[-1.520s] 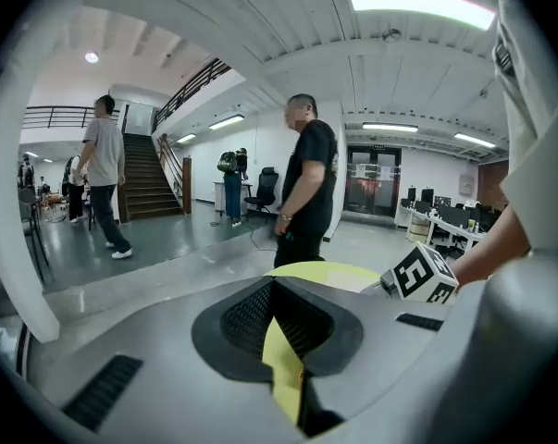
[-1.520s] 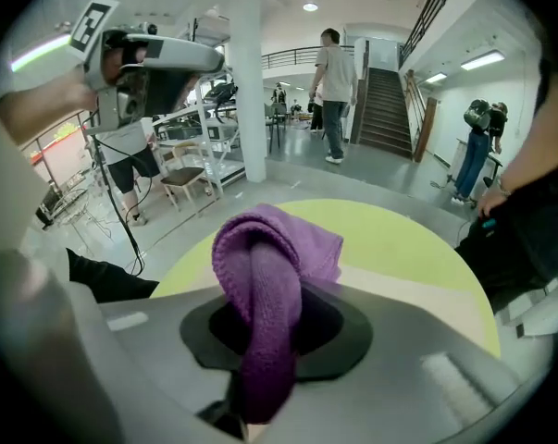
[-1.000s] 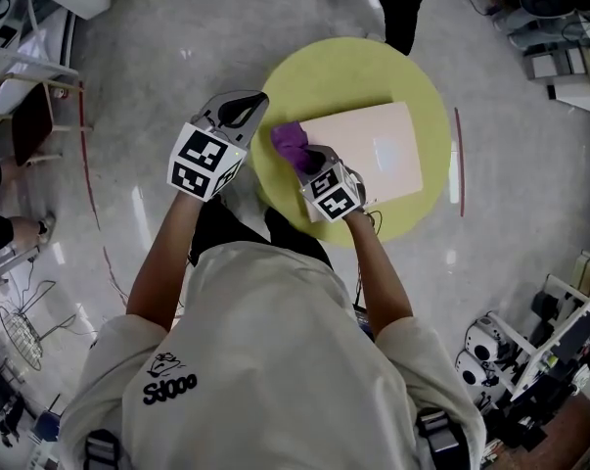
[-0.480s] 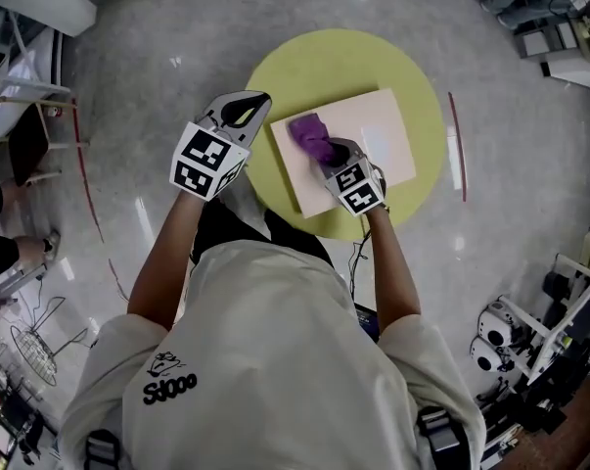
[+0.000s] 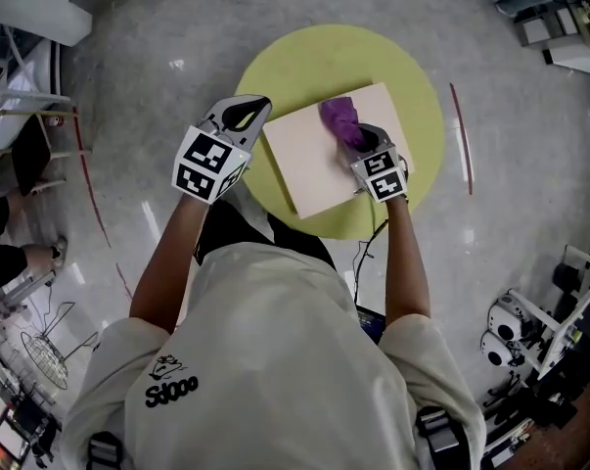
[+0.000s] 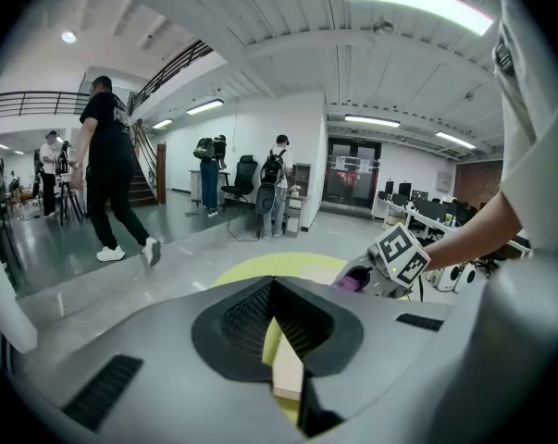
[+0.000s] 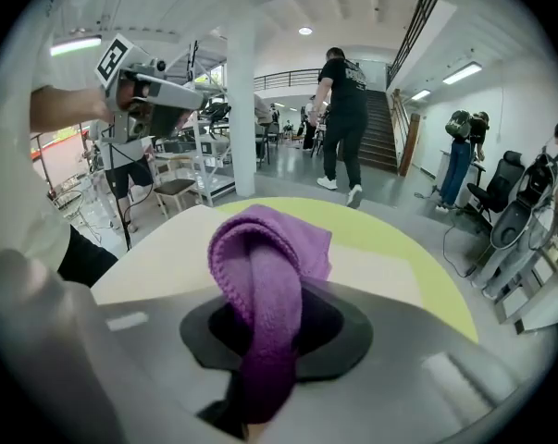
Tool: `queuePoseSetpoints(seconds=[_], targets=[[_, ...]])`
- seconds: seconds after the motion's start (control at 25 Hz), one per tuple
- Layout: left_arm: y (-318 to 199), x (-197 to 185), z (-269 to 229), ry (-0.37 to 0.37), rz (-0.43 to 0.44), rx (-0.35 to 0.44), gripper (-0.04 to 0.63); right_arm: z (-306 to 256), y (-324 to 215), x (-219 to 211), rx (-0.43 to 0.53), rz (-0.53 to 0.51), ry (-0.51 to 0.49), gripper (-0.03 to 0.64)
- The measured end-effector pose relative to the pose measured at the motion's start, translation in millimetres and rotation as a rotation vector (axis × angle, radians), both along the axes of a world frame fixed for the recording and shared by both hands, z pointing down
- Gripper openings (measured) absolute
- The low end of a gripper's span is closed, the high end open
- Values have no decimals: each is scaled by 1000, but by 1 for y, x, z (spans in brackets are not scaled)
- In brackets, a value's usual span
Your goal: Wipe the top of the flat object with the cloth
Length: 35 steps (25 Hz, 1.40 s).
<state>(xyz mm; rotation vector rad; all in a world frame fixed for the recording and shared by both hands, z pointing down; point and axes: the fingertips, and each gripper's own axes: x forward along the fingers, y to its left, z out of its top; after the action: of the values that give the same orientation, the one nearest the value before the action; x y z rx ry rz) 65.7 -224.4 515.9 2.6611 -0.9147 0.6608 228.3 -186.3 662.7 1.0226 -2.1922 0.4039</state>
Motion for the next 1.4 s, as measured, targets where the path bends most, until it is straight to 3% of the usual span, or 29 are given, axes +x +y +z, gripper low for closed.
queuePoseSetpoints(seconds=[0.24, 0.52, 0.84, 1.04, 1.4], targets=[[-4, 5, 5, -13, 7, -16, 0, -1, -16, 38, 3, 124, -6, 84], [-6, 18, 13, -13, 31, -35, 2, 1, -25, 71, 19, 176, 29, 84], [-9, 29, 12, -21, 62, -51, 0, 2, -26, 121, -14, 370, 55, 84], [-2, 29, 8, -25, 112, -55, 2, 3, -17, 120, -30, 432, 58, 84], [6, 12, 2, -27, 193, -60, 0, 5, 29, 83, -111, 443, -2, 84]])
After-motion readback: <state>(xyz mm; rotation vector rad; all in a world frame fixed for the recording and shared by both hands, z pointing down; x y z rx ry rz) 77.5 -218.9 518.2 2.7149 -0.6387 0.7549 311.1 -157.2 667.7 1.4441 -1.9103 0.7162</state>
